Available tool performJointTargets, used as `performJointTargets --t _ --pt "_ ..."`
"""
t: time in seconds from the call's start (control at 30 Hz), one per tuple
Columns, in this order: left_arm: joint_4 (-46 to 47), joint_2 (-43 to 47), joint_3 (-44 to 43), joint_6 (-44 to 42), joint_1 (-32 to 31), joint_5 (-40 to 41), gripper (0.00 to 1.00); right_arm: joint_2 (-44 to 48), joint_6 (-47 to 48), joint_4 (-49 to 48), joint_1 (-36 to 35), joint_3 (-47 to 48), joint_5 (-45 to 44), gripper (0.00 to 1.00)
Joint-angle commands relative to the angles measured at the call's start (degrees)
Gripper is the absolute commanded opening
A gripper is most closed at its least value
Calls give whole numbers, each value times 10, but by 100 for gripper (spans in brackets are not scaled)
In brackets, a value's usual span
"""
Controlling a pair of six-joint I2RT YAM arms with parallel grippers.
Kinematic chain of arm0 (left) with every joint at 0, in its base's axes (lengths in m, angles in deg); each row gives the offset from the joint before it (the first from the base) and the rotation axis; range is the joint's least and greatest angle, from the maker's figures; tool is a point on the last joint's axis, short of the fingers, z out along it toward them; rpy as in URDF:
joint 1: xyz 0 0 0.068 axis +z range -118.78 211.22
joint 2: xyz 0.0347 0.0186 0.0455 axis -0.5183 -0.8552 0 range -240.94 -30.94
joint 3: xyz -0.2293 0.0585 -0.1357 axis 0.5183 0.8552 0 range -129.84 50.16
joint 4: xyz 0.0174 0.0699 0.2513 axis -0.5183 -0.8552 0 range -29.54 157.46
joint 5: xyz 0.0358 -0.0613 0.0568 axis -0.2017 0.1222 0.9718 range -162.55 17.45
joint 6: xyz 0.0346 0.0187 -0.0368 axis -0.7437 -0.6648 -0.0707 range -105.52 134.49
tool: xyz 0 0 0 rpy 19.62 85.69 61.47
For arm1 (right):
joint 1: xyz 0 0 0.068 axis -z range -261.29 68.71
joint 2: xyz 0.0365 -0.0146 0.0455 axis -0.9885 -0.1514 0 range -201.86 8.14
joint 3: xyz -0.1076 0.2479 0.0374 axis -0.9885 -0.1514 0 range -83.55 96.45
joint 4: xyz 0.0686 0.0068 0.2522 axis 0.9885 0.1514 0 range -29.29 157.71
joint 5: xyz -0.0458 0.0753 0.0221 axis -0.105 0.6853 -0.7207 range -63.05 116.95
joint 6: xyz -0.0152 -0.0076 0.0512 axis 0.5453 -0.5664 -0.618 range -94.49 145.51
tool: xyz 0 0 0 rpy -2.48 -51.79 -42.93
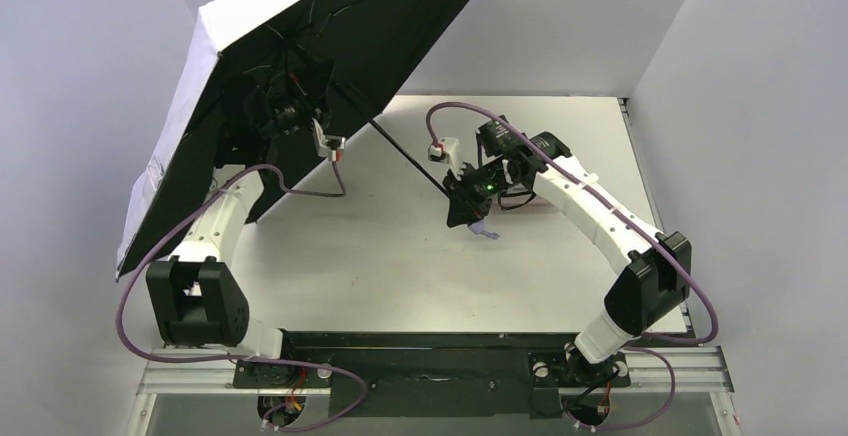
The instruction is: Open the umbrella
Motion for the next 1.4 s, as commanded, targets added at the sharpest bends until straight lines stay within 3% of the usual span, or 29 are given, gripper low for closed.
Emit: performJointTargets --t 0.0,0.57,0.8,0.93,1.07,1.37 --pt "174 -18 -104 9 175 379 4 59 116 304 1 -50 -56 0" --pt "193 -87 -211 10 204 422 6 58 138 305 -28 -113 -125 0" --pt "210 -97 -208 9 208 448 6 41 141 305 -33 -124 -134 0" --pt "208 -74 -173 43 206 419 7 34 149 304 -36 -94 -116 0" --pt "189 -35 -121 83 161 392 7 14 161 304 -37 -20 -88 0" --pt "206 34 45 70 -22 315 7 -34 169 290 -38 125 26 0"
